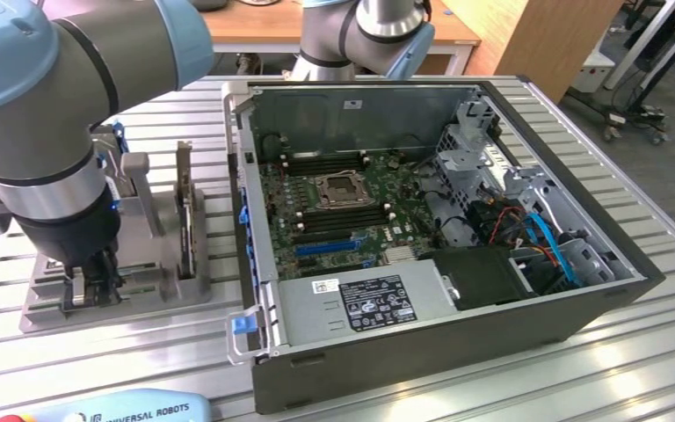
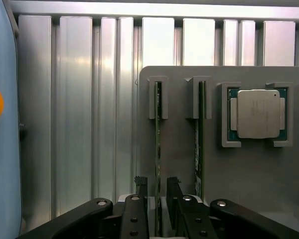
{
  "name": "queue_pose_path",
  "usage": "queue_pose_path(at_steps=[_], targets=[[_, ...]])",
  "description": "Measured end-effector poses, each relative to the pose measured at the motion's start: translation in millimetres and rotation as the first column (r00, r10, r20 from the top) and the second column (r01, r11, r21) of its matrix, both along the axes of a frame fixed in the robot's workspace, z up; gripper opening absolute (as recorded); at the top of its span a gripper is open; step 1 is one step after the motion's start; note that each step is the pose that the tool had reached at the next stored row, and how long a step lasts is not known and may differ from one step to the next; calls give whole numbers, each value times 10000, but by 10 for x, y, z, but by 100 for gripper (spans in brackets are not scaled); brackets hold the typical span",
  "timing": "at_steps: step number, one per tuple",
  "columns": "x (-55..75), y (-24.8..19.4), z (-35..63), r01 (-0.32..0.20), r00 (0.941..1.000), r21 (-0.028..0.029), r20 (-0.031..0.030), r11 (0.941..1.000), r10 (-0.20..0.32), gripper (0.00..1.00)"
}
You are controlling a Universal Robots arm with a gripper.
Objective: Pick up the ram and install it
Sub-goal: 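Pick up the ram and move it above insertion slot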
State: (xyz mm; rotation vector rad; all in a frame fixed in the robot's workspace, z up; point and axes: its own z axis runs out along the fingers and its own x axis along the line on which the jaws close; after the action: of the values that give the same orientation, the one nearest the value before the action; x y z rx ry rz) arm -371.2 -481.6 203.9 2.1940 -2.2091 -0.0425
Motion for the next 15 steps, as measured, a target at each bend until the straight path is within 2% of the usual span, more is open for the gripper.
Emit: queue_pose_path(at_steps=[15], targets=[[27,1,-15,2,10000,14,0,10000,-2,29]])
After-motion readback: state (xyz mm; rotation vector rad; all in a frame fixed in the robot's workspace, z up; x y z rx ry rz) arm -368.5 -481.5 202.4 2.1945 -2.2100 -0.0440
